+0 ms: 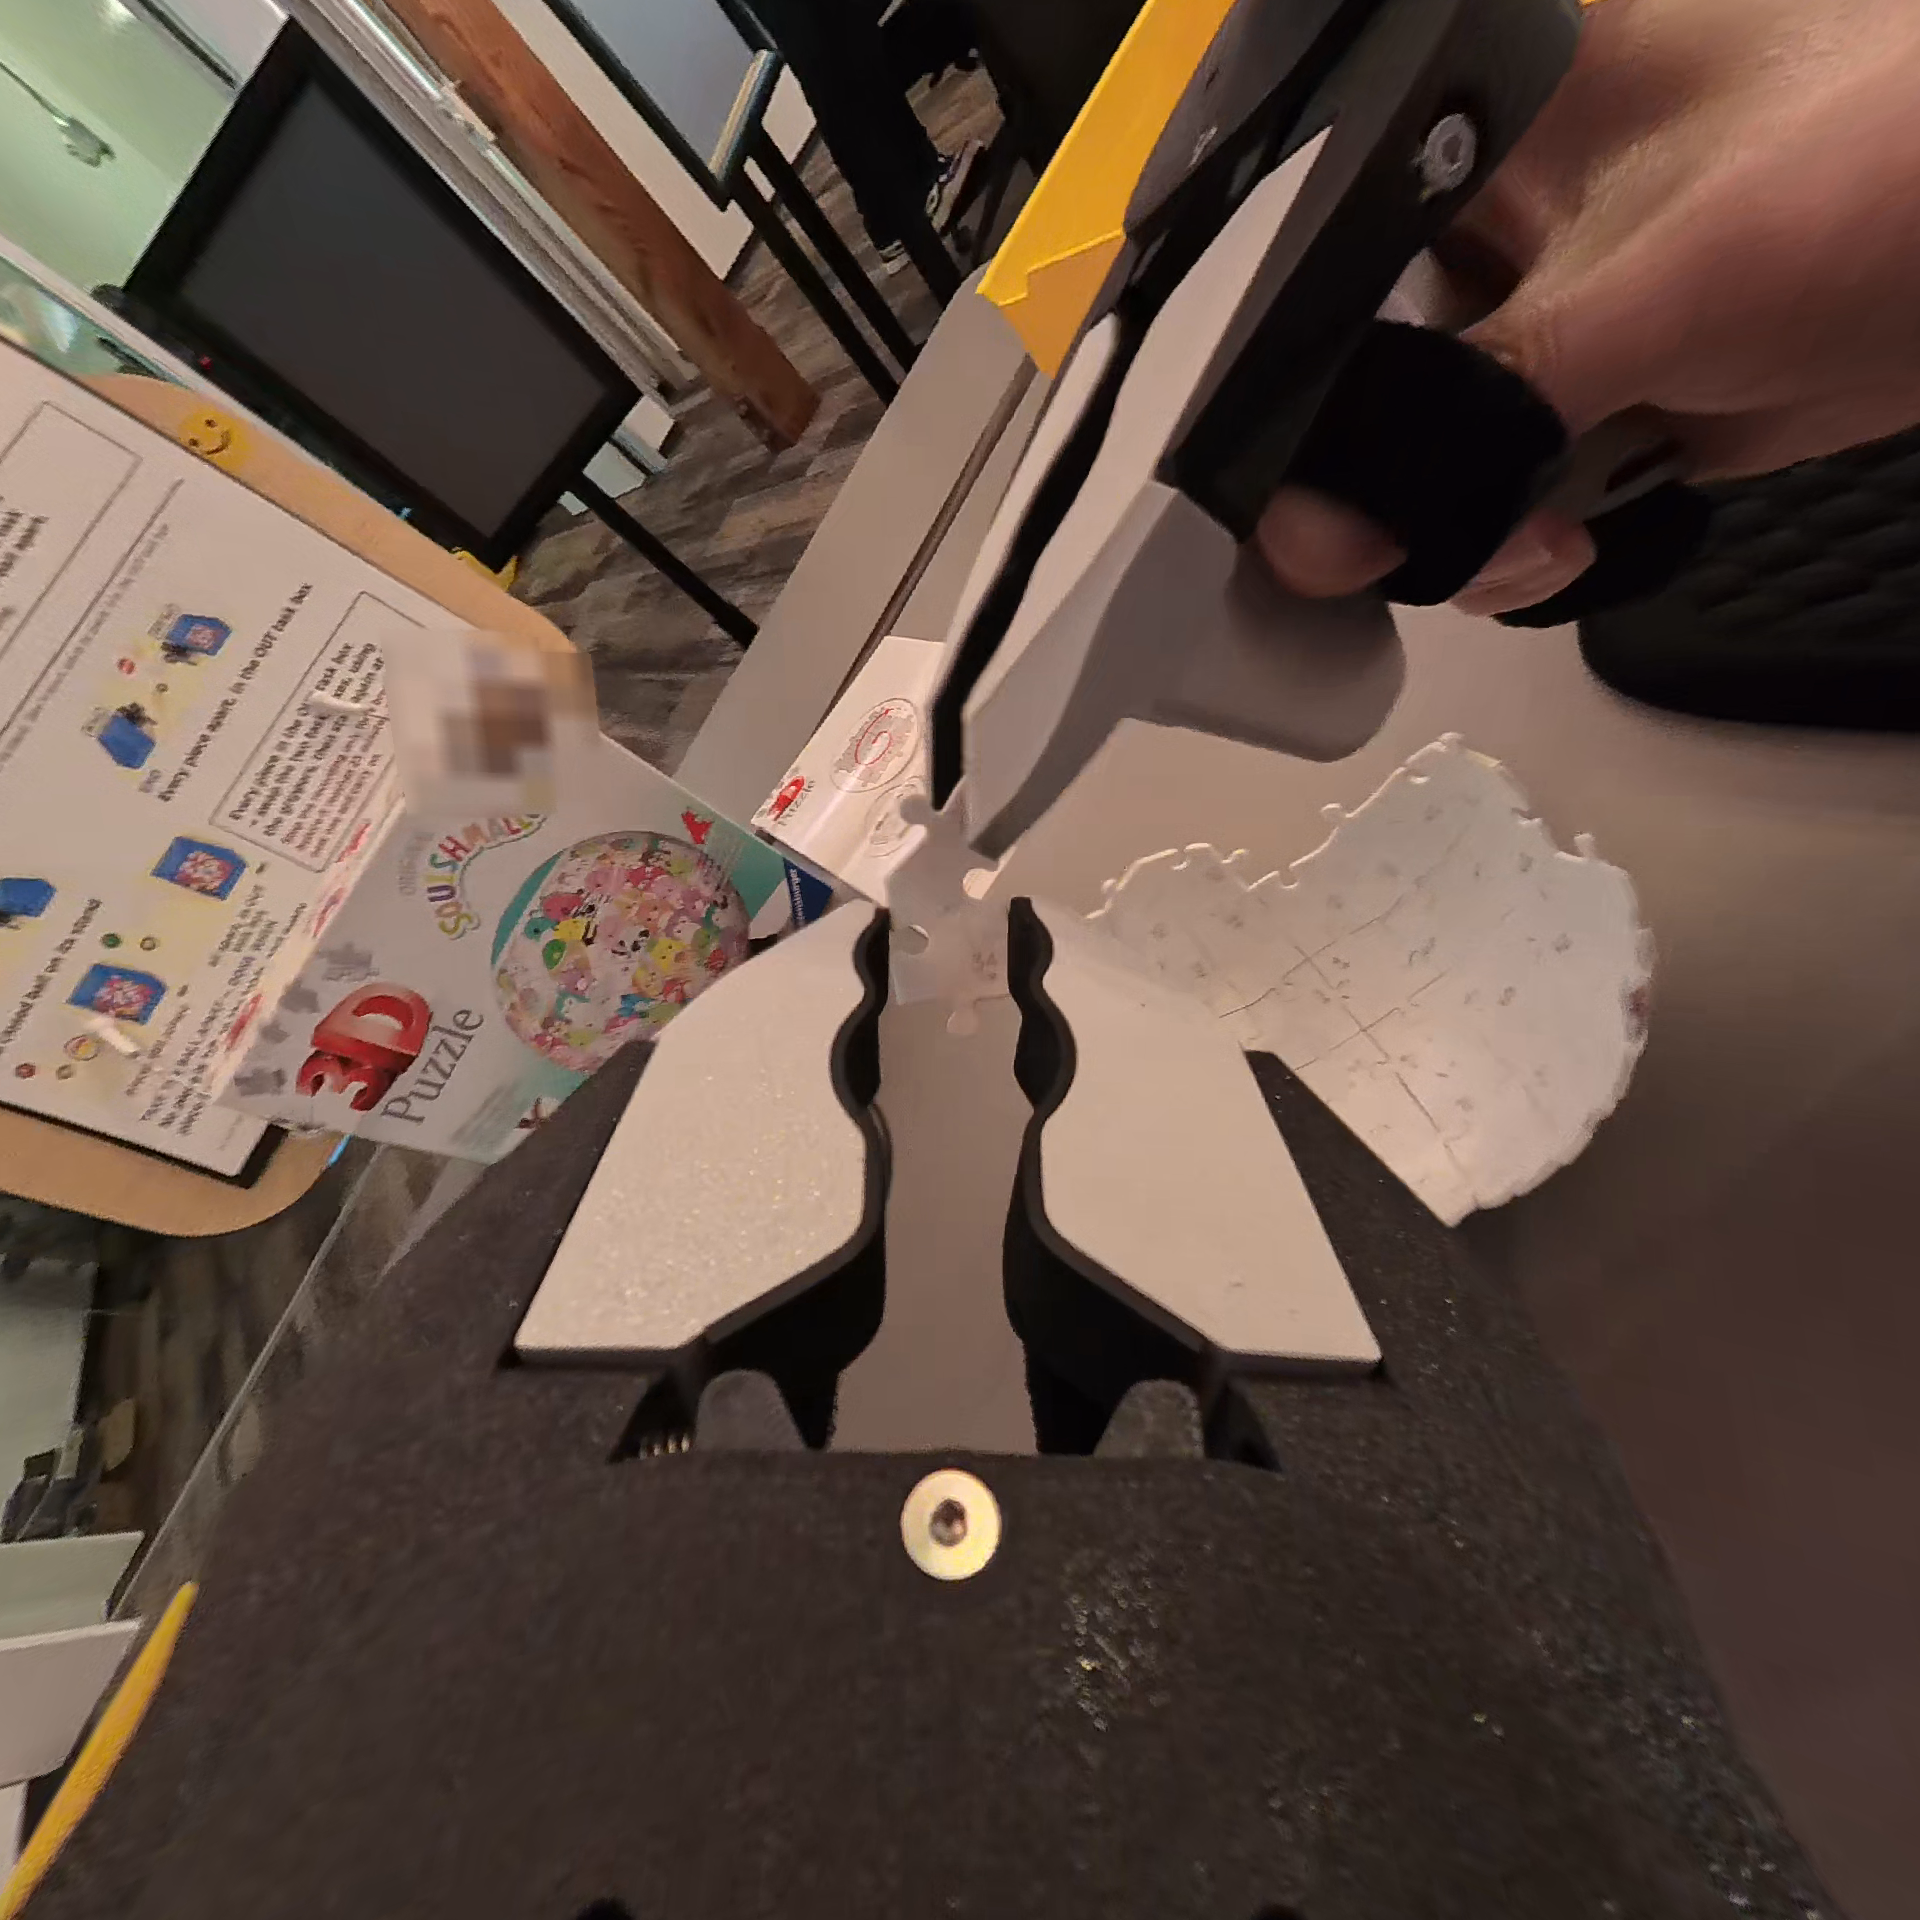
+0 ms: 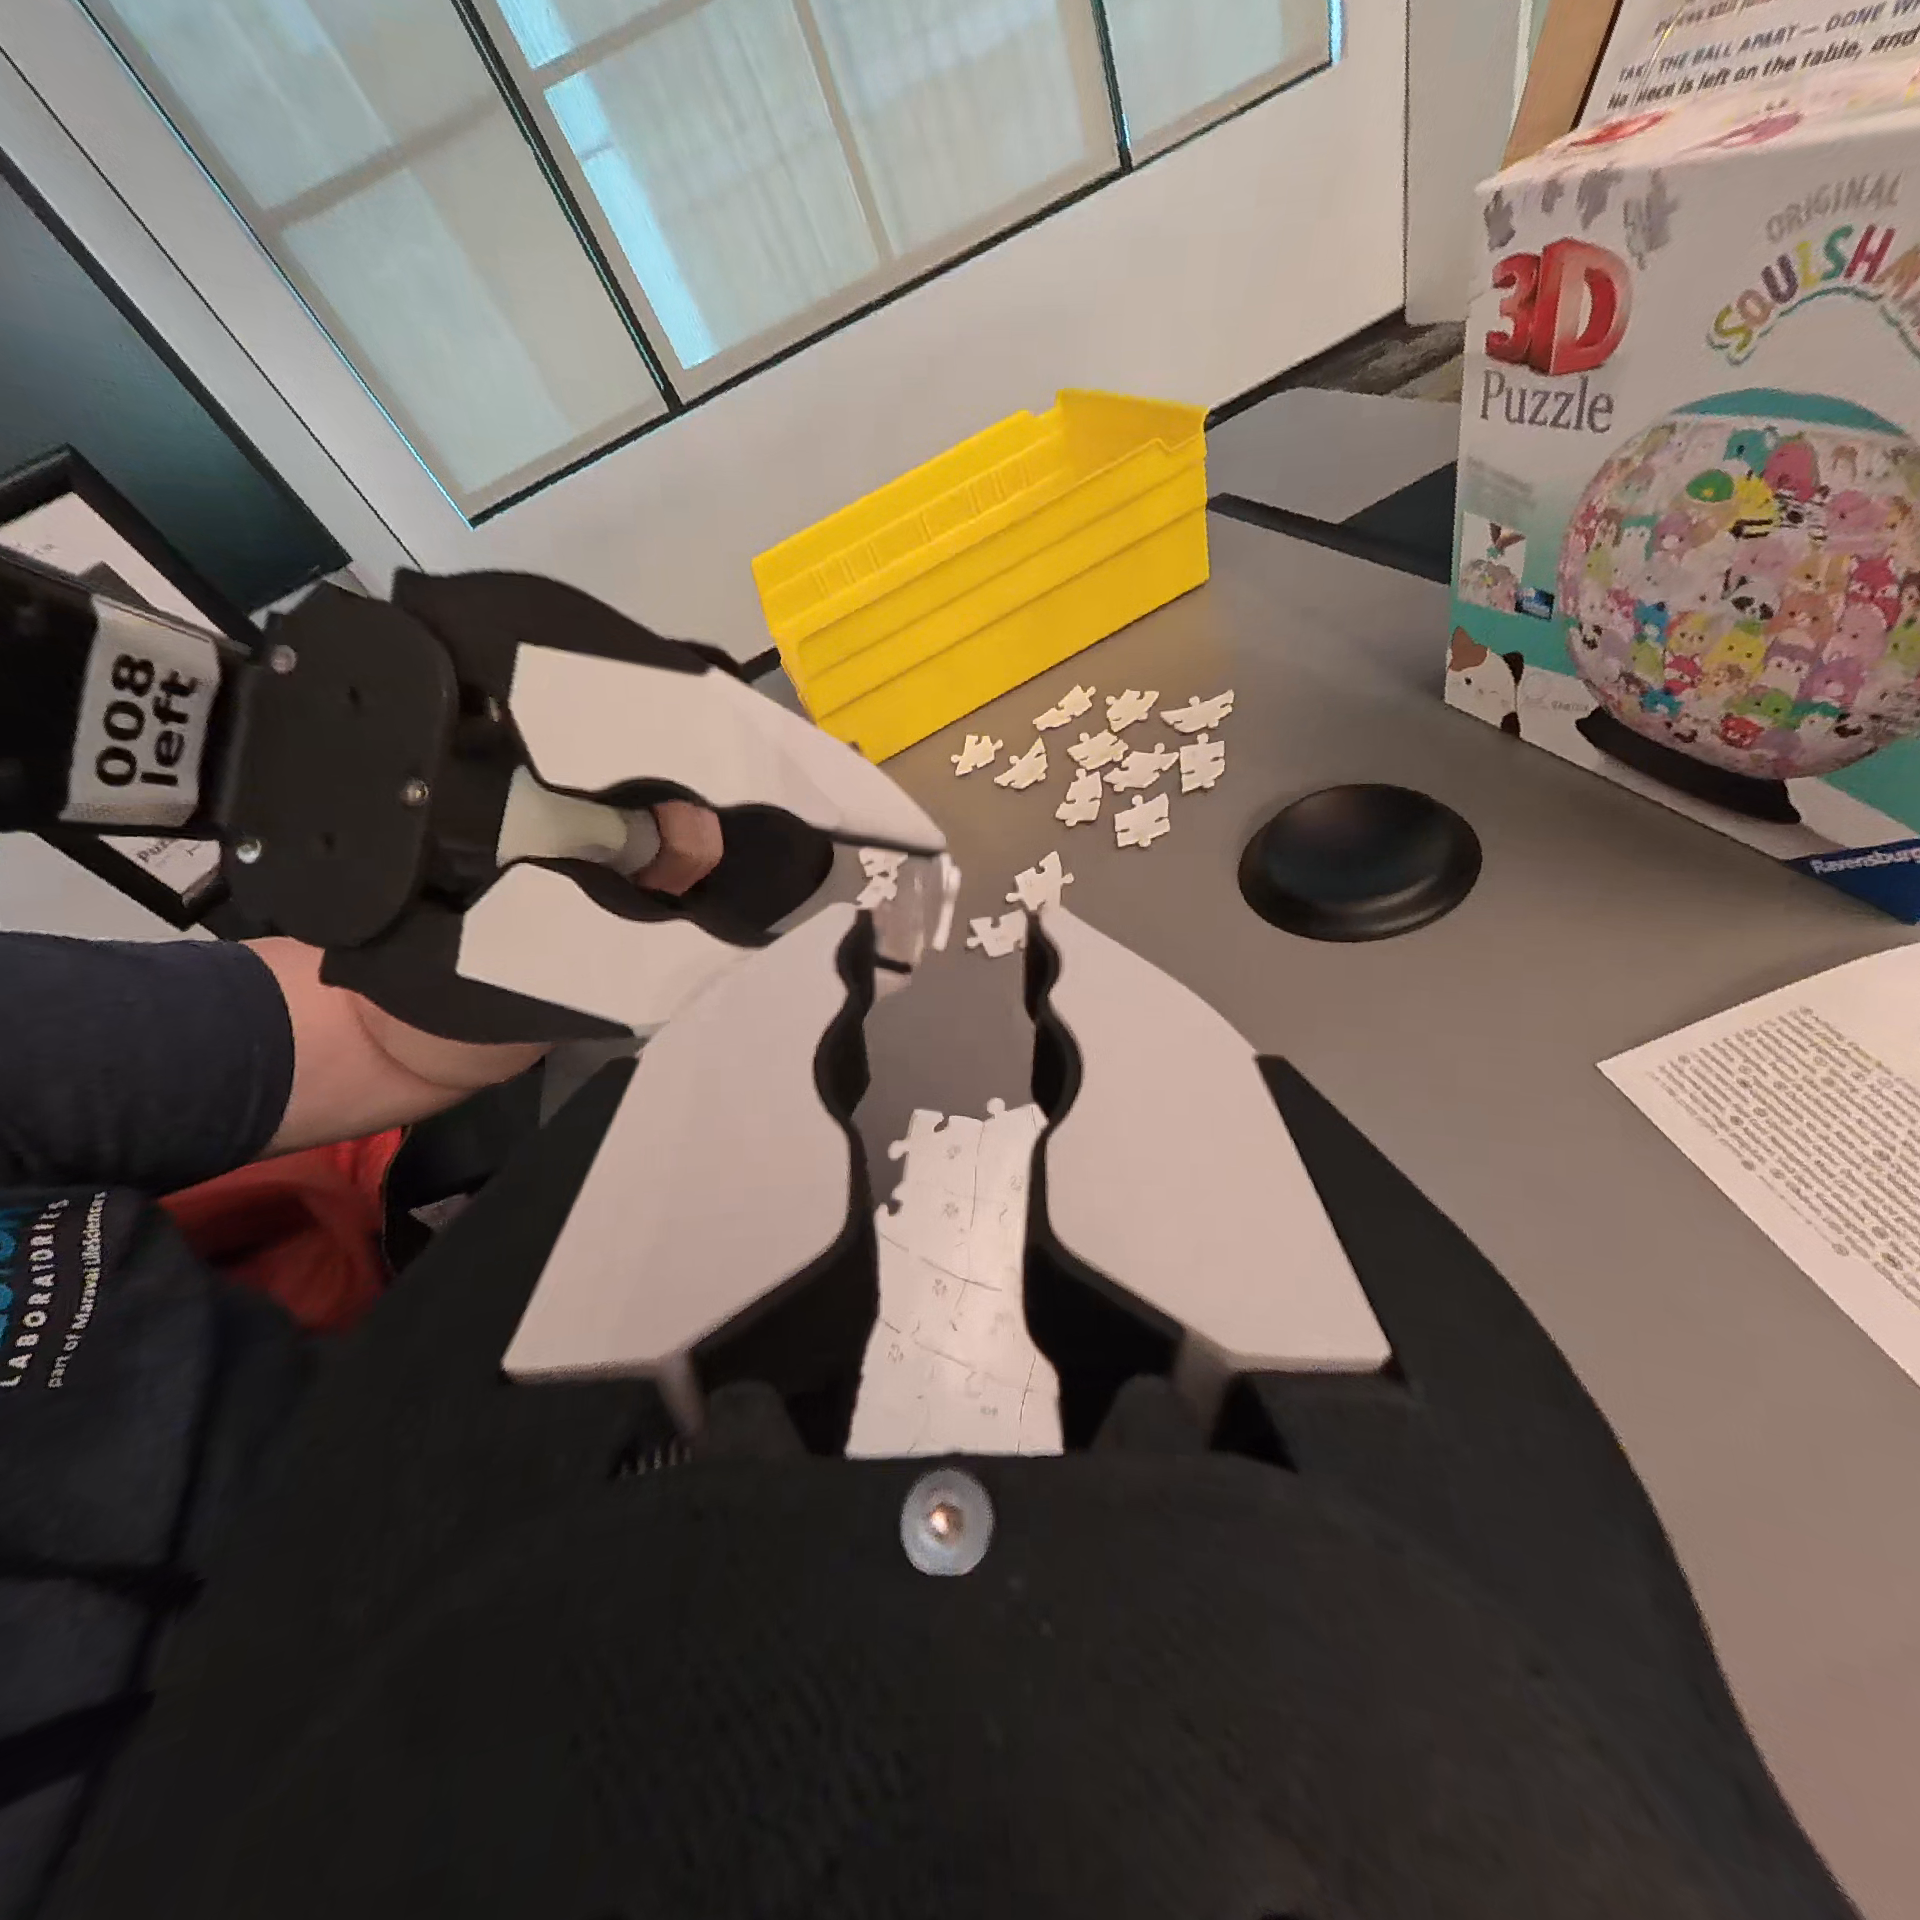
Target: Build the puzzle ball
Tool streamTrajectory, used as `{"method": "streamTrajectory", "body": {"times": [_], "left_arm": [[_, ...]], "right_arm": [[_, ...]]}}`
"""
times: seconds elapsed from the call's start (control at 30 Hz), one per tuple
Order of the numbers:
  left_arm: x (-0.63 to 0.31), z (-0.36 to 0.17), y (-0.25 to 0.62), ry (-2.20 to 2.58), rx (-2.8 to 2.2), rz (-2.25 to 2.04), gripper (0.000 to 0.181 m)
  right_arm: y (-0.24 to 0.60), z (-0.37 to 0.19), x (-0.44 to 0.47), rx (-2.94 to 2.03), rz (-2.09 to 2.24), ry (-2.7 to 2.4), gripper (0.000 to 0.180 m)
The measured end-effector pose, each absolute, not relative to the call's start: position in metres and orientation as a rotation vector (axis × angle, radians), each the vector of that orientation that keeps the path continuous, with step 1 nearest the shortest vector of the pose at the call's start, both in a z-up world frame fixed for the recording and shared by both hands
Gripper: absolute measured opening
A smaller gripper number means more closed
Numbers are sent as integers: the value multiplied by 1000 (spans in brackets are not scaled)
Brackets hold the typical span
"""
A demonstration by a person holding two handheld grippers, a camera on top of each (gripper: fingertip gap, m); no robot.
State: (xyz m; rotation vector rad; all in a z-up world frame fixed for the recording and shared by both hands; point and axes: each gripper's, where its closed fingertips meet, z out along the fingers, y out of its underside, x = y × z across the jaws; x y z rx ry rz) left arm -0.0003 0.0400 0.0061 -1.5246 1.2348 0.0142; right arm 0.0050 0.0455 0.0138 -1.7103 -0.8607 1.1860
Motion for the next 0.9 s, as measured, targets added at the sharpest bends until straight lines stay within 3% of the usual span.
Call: {"method": "streamTrajectory", "body": {"times": [0.07,0.17,0.27,0.33,0.47,0.57,0.9], "left_arm": [[6,3,38,1250,-1526,-11,21],[9,3,38,1251,-1507,-17,19],[4,4,42,1237,-1578,-60,52],[2,5,45,1228,-1660,-211,63],[12,2,58,1298,-1795,-703,49],[22,-10,69,1471,-1831,-942,52],[65,-44,77,1844,-1882,-1151,71]], "right_arm": [[44,15,6,-1700,1226,-862,6],[45,12,14,-1735,1278,-868,3],[55,23,40,-1734,1243,-848,3],[63,20,63,-1767,1123,-878,3],[63,-14,83,-1930,990,-1033,3],[61,-36,81,-2035,889,-1109,3],[59,-89,73,-2260,633,-1227,3]]}}
